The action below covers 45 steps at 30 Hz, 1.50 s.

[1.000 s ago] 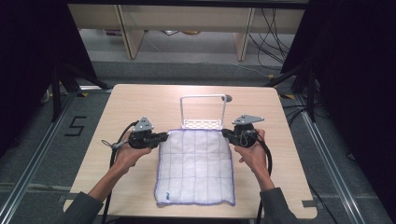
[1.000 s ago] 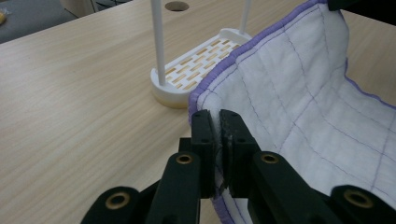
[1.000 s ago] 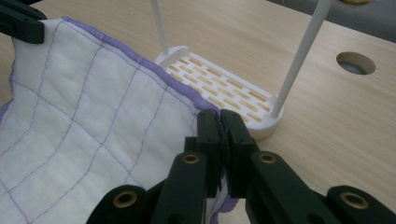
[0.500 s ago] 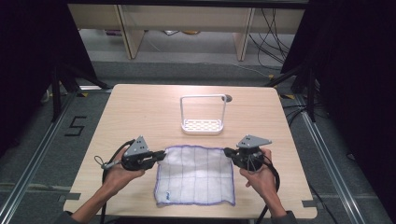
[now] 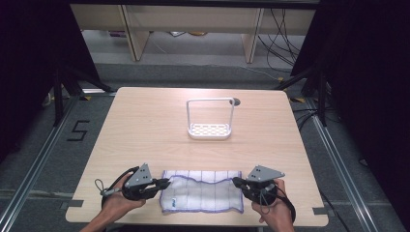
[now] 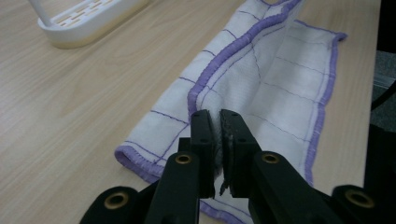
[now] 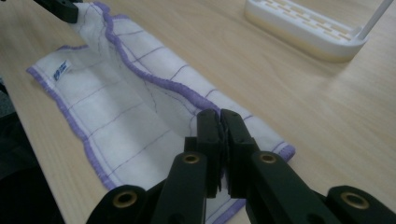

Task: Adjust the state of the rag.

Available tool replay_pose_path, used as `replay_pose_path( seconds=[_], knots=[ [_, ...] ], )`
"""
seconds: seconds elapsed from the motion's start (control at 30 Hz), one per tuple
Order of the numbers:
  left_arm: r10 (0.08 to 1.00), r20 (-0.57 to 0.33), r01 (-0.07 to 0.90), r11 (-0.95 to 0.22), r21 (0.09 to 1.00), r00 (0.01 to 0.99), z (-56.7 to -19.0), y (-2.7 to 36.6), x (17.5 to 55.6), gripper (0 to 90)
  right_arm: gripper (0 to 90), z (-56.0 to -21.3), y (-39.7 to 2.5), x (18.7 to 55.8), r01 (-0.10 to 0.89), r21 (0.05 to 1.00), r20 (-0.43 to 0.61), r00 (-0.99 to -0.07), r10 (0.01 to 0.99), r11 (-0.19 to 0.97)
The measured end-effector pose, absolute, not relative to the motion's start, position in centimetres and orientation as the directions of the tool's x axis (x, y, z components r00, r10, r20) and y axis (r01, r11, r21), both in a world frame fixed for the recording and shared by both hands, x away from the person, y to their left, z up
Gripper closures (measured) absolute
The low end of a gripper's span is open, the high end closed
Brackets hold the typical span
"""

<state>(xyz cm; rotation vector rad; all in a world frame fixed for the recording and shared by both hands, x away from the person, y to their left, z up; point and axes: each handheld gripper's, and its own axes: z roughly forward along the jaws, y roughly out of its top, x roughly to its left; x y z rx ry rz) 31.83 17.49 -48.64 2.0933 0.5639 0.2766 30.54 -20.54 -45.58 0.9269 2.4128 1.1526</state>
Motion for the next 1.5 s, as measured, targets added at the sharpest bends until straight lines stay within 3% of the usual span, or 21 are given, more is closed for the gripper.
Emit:
replay_pose_path(
  seconds=[0.2, 0.47, 0.7, 0.87, 1.0, 1.2, 1.33, 1.5],
  knots=[
    [0.436, 0.024, 0.238, -0.534, 0.812, 0.899, -49.2, 17.3, 30.4, 82.5, 87.3, -46.8, -20.6, 29.2, 0.442, 0.747, 0.001, -0.749, 0.663, 0.498],
    [0.393, 0.010, 0.237, -0.577, 0.781, 0.920, -50.4, 17.1, 28.7, 78.7, 84.4, -47.8, -20.8, 27.7, 0.446, 0.724, -0.004, -0.760, 0.650, 0.526],
    [0.413, -0.062, 0.286, -0.509, 0.812, 0.909, -49.1, 17.2, 27.9, 53.1, 68.1, -47.2, -21.2, 26.3, 0.461, 0.742, -0.001, -0.725, 0.689, 0.487],
    [0.458, -0.065, 0.305, -0.474, 0.826, 0.886, -47.8, 17.5, 29.2, 43.5, 55.7, -47.2, -21.7, 27.2, 0.506, 0.738, 0.003, -0.664, 0.747, 0.447],
    [0.518, -0.077, 0.337, -0.430, 0.837, 0.852, -47.3, 17.2, 31.3, 41.6, 52.2, -47.7, -21.6, 27.8, 0.542, 0.708, 0.010, -0.648, 0.761, 0.452],
    [0.560, -0.054, 0.368, -0.466, 0.804, 0.827, -48.3, 16.3, 35.3, 40.0, 46.9, -48.6, -20.7, 28.1, 0.606, 0.643, 0.011, -0.618, 0.786, 0.468],
    [0.575, -0.047, 0.404, -0.511, 0.759, 0.817, -49.7, 16.2, 36.4, 38.8, 45.1, -49.4, -20.2, 27.8, 0.596, 0.601, -0.056, -0.633, 0.772, 0.533],
    [0.587, -0.057, 0.425, -0.513, 0.746, 0.808, -50.2, 17.0, 36.8, 38.5, 42.5, -49.3, -20.3, 27.6, 0.604, 0.607, -0.057, -0.615, 0.786, 0.516]
  ],
)
